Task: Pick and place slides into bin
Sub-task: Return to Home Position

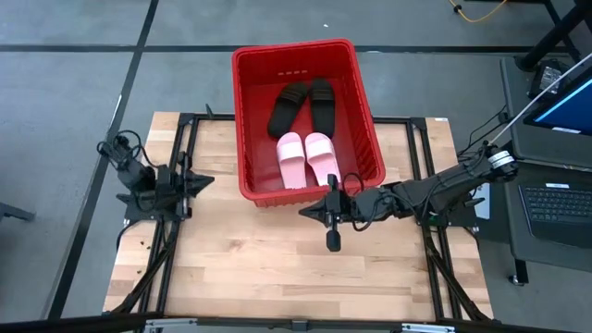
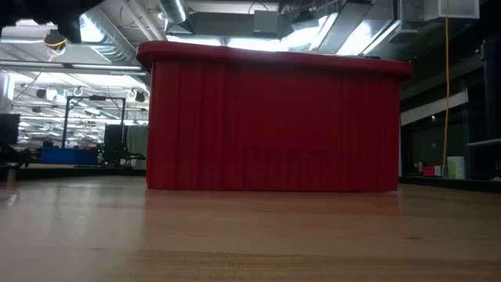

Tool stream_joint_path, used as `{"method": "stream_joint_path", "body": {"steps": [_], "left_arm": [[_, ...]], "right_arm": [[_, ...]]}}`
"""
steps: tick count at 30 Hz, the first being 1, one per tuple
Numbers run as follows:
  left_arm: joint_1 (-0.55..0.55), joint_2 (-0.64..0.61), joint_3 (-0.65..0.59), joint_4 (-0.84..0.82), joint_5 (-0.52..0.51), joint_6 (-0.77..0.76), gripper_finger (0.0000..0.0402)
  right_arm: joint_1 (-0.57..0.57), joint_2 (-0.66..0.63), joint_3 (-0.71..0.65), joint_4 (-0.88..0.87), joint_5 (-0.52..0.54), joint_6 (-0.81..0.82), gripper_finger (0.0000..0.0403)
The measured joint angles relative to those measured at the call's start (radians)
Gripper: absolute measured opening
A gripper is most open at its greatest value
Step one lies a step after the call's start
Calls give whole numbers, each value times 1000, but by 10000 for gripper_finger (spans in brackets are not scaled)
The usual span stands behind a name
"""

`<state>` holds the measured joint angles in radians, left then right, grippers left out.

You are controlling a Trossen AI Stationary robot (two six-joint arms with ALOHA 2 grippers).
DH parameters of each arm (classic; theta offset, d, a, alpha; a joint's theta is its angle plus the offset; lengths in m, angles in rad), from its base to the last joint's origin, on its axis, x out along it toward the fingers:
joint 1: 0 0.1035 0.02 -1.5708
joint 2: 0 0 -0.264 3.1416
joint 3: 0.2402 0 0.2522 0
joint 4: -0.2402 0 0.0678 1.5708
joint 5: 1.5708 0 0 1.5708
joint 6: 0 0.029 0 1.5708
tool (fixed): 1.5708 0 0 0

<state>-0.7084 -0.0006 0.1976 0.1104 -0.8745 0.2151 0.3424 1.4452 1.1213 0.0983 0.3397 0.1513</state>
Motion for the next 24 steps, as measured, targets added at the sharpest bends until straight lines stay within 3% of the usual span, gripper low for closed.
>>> {"method": "stream_joint_path", "body": {"steps": [4,13,19,24], "left_arm": [[55,4,-13,-44,-1,-11,1],[124,1,-47,-354,19,-277,1],[143,1,-46,-465,22,-379,1],[148,1,-46,-491,65,-384,1]], "right_arm": [[-13,0,0,3,0,-1,5],[-23,0,0,45,0,-34,3],[-17,0,-3,45,-3,-79,2],[-45,-3,-154,295,-124,-55,2]]}}
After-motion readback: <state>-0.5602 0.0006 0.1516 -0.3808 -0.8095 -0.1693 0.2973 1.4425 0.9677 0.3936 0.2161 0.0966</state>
